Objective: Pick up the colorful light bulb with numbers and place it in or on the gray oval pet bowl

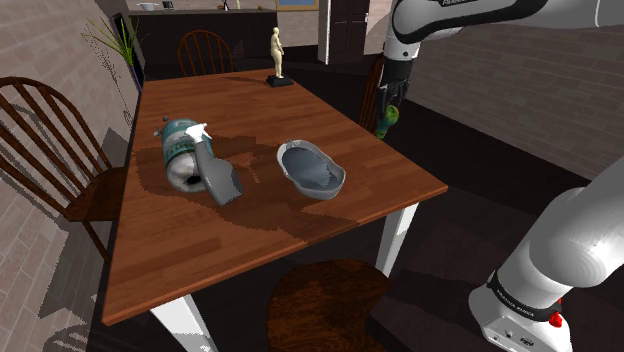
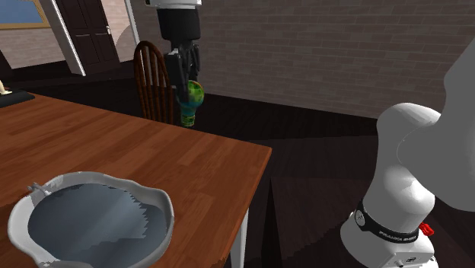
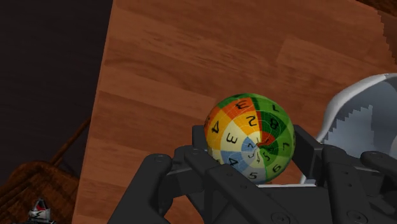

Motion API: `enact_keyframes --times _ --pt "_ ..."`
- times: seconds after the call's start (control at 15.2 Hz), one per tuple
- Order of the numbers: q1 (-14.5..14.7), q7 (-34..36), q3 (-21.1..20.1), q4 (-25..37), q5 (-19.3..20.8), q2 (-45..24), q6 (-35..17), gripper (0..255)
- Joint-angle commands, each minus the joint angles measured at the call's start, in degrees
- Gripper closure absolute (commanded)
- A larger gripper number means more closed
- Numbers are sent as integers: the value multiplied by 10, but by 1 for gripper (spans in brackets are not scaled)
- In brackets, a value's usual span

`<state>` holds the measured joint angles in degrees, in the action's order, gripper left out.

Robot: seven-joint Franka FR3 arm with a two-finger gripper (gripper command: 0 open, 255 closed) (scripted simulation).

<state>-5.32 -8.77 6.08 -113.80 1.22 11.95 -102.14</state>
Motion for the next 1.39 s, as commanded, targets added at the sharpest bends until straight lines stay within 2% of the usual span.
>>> enact_keyframes --times 0.0,0.4,0.66,0.99,1.32 --pt "0 0 0 16 0 0 16 255" --pt "0 -1 0 59 -1 -3 56 255" --pt "21 47 -29 112 -8 -44 68 255" --pt "48 104 -60 196 -12 -108 89 255" --pt "76 159 -87 306 -9 -187 120 255"
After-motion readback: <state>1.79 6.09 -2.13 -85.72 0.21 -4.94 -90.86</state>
